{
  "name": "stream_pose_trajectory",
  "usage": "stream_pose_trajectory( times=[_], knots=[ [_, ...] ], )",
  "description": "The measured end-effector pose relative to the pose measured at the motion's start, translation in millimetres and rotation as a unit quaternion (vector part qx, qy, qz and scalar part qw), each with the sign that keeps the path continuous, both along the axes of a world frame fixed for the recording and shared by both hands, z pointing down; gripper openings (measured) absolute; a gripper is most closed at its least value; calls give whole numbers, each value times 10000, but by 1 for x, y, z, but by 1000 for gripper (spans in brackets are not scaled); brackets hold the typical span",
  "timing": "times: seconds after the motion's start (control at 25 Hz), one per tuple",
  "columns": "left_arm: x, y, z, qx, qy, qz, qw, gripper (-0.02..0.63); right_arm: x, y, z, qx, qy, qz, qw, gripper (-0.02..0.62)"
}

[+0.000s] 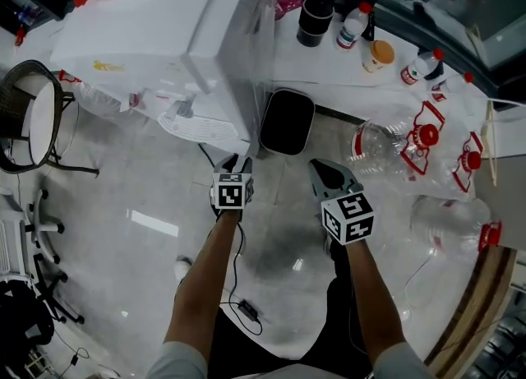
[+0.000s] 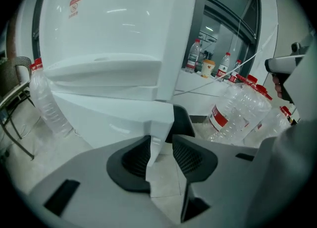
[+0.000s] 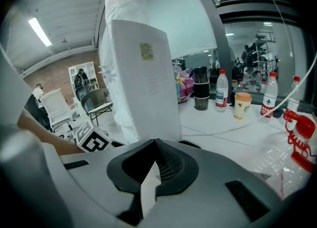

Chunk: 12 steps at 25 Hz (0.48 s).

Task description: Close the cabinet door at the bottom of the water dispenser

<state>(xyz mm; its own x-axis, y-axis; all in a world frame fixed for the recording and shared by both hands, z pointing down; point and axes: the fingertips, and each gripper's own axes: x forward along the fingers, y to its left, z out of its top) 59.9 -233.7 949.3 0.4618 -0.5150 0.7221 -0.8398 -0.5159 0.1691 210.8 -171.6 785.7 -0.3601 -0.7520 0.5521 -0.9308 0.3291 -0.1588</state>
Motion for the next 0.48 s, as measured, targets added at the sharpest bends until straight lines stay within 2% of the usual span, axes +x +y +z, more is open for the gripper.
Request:
stream_pose_trajectory(
  times=[0.24, 0.48],
  knots=[
    [14, -24, 7, 121, 109, -276, 9995, 152, 22, -1, 2, 67, 167, 153, 9997, 28],
    [16, -31, 1, -30, 276, -426, 9987, 132, 33, 2, 0, 44, 335, 142, 9993, 28]
  ],
)
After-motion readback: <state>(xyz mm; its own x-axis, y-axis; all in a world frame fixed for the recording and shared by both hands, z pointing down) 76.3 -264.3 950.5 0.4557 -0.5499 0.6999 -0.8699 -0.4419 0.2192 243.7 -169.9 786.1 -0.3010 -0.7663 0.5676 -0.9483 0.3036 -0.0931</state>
